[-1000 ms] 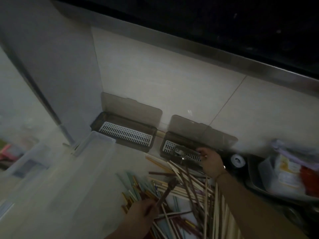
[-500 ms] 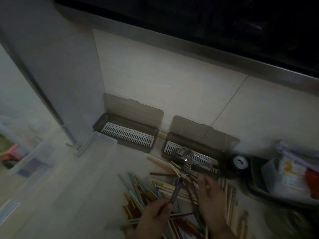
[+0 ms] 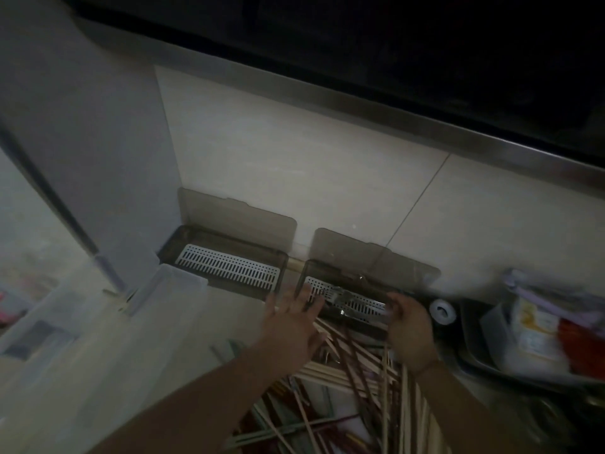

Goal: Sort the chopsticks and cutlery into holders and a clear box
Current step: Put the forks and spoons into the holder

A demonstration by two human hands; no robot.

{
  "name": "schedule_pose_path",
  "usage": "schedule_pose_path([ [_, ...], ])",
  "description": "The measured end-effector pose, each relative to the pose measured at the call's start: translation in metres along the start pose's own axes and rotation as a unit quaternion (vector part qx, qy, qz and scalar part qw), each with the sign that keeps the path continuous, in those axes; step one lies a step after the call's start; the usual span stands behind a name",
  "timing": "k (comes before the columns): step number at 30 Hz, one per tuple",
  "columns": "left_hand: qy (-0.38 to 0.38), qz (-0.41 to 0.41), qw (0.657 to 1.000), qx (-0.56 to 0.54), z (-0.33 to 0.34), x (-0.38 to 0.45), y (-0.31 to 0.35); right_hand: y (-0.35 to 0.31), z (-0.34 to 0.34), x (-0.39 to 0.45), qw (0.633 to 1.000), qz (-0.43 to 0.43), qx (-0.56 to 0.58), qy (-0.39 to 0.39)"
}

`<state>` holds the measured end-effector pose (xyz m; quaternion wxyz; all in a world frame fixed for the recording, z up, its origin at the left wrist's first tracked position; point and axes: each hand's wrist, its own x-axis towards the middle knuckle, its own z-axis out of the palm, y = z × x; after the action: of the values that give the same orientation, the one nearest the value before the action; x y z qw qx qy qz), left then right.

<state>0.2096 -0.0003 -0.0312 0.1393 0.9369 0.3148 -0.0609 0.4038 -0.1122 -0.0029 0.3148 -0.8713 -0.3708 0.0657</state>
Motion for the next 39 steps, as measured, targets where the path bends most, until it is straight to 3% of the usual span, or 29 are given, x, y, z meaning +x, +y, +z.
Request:
schedule_pose_path([
  [3,-0.048,-0.015,0.998,0.039,0.000,0.005,-0.009,0.019,0.011,0.031,0.990,-0.001,-0.123,-0.073],
  [6,-0.066,-0.022,0.997,0.036,0.004,0.006,-0.010,0.033,0.031,0.043,0.980,0.038,-0.129,-0.149],
  [10,-0.083,-0.022,0.996,0.028,-0.001,0.008,-0.011,0.053,0.048,0.043,0.965,0.008,-0.154,-0.212],
  [13,-0.078,-0.012,0.996,0.033,-0.003,0.007,-0.012,0.052,0.039,0.028,0.975,0.013,-0.127,-0.184],
  [17,-0.032,0.011,0.999,0.015,0.014,-0.010,-0.011,0.047,0.019,-0.024,0.976,-0.155,-0.152,-0.015],
  [19,-0.007,0.081,0.996,0.030,0.028,-0.024,-0.010,0.046,0.017,-0.057,0.957,-0.251,-0.141,-0.029],
  [21,-0.016,0.142,0.987,0.066,0.046,-0.036,-0.009,0.049,0.024,-0.084,0.937,-0.297,-0.159,-0.094],
  [23,-0.039,0.155,0.983,0.089,0.059,-0.043,-0.006,0.052,0.034,-0.103,0.930,-0.264,-0.219,-0.133],
  [26,-0.056,0.154,0.983,0.085,0.070,-0.049,-0.001,0.049,0.041,-0.120,0.939,-0.200,-0.254,-0.117],
  [32,-0.054,0.117,0.991,0.029,0.065,-0.059,-0.003,0.026,0.051,-0.101,0.943,-0.179,-0.275,-0.058],
  [36,-0.074,0.131,0.988,0.034,0.069,-0.067,-0.008,0.017,0.063,-0.085,0.917,-0.190,-0.341,-0.084],
  [39,-0.048,0.157,0.985,0.042,0.072,-0.068,-0.016,0.015,0.071,-0.080,0.906,-0.190,-0.365,-0.105],
])
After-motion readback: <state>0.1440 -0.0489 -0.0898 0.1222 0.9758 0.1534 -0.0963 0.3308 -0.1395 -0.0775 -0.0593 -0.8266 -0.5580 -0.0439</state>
